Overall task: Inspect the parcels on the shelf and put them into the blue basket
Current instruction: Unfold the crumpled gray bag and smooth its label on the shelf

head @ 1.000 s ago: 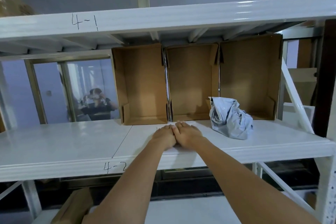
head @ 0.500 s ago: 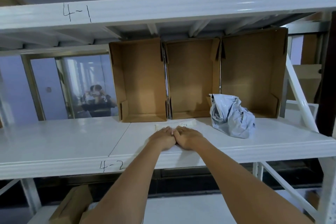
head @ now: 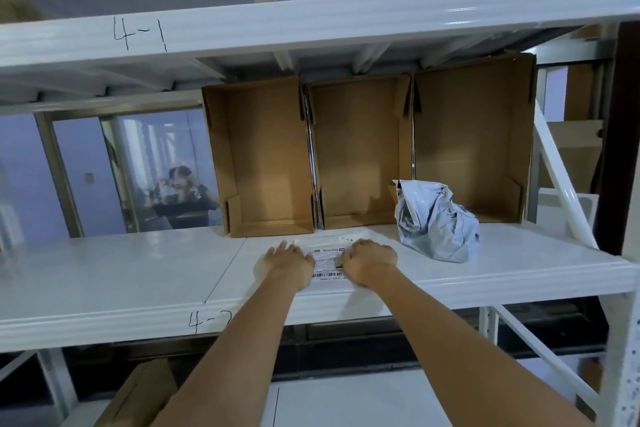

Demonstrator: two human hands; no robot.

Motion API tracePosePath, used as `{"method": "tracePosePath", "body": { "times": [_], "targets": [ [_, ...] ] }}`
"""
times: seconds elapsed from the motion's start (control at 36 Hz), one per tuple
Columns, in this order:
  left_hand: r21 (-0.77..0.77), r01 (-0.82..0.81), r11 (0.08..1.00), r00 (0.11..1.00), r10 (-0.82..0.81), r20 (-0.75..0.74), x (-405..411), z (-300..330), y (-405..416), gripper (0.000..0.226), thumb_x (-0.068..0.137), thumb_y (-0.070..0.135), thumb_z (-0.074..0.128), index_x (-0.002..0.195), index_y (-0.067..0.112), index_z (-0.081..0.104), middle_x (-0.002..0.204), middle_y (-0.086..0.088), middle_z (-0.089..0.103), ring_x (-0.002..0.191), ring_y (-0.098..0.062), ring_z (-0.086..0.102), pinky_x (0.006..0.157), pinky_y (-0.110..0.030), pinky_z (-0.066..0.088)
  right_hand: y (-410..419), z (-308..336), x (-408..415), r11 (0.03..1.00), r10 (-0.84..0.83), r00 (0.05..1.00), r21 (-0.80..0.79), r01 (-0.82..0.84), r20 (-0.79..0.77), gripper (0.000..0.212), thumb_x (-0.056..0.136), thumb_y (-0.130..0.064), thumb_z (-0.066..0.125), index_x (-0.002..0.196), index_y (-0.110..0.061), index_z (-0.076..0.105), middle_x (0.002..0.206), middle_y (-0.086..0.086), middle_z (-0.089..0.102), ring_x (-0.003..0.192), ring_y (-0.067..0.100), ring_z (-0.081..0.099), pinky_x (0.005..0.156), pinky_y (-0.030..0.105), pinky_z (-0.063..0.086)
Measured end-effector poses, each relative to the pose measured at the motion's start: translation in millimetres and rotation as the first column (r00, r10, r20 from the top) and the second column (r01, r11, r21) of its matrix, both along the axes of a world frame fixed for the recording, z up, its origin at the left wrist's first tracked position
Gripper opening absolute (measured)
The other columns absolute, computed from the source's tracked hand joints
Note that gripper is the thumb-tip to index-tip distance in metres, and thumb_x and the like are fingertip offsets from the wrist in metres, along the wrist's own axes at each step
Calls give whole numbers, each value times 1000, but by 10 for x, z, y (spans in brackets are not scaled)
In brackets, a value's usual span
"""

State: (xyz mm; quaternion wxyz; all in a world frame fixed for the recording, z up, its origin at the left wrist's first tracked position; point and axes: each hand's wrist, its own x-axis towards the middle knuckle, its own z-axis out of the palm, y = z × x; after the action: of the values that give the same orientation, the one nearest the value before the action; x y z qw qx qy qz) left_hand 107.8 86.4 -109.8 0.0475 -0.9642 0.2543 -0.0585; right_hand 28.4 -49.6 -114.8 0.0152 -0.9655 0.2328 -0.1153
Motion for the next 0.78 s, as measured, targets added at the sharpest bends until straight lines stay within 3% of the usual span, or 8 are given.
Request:
{"method": "tracePosePath", "body": {
  "times": [0.06, 0.14, 0.31, 0.39, 0.47, 0.61, 0.69, 0.78],
  "targets": [
    [-22, -29, 999, 995, 31, 93, -65, 33, -19, 56, 104, 34, 10, 151, 5, 20, 159, -9, 19, 148, -24, 8, 120, -39, 9, 59, 35, -73, 990, -45, 994, -129, 58, 103, 55, 100, -43, 20, 120, -11, 61, 120, 9, 60, 115, 22, 53, 96, 37, 42],
    [-180, -3, 984, 982, 37, 184, -218, 45, -36, 55, 104, 35, 15, 142, 3, 39, 149, -15, 37, 139, -27, 33, 114, -36, 26, 108, 38, -94, 975, -3, 975, -214, 51, 220, 54, 101, -40, 21, 130, -11, 57, 139, 9, 53, 138, 24, 38, 108, 40, 35],
    [-265, 1, 964, 1000, 3, 15, -467, 62, -215, 39, 93, 38, 48, 125, 17, 56, 126, -4, 59, 117, -20, 55, 97, -31, 43, 397, 73, -109, 983, 79, 927, 123, -133, 367, 60, 103, -42, 16, 124, -9, 61, 127, 12, 60, 116, 26, 55, 95, 36, 41],
    [-264, -14, 964, 1000, 8, -24, -568, -6, -204, 30, 96, 29, 48, 119, 15, 60, 125, -4, 61, 118, -20, 56, 99, -30, 41, 543, -1, -172, 927, 92, 930, 310, -211, 356, 64, 104, -45, 12, 124, -9, 60, 124, 13, 60, 114, 27, 55, 95, 37, 41],
    [-289, -1, 957, 1000, -2, -9, -571, -22, -190, 31, 98, 28, 44, 119, 13, 61, 126, -6, 60, 118, -21, 56, 99, -31, 41, 550, -47, -206, 925, 97, 936, 317, -210, 338, 67, 103, -49, 9, 121, -12, 62, 120, 11, 63, 111, 26, 57, 91, 37, 43],
    [-200, 115, 973, 992, -122, -22, -306, -111, -38, 53, 99, 34, 21, 147, 14, 31, 155, -5, 29, 144, -23, 23, 118, -45, 19, 234, -101, -261, 989, 108, 991, 93, -116, 83, 71, 101, -52, 4, 146, -11, 41, 151, 11, 41, 139, 24, 37, 112, 39, 31],
    [-186, 145, 972, 980, -167, -109, -104, -117, 155, 55, 102, 36, 10, 154, 17, 9, 162, 1, 2, 149, -16, -3, 121, -45, -2, 11, -95, -282, 988, 121, 989, 106, -112, -87, 69, 100, -51, 7, 156, -11, 12, 163, 5, 9, 150, 21, 8, 121, 43, 10],
    [-134, 165, 977, 971, -185, -154, -33, -87, 239, 54, 103, 35, 9, 154, 19, 5, 162, 2, -3, 149, -14, -7, 120, -44, -6, -44, -73, -274, 984, 142, 977, 126, -122, -157, 68, 100, -49, 14, 156, -11, 8, 164, 5, 3, 151, 21, 3, 121, 44, 8]
  ]
}}
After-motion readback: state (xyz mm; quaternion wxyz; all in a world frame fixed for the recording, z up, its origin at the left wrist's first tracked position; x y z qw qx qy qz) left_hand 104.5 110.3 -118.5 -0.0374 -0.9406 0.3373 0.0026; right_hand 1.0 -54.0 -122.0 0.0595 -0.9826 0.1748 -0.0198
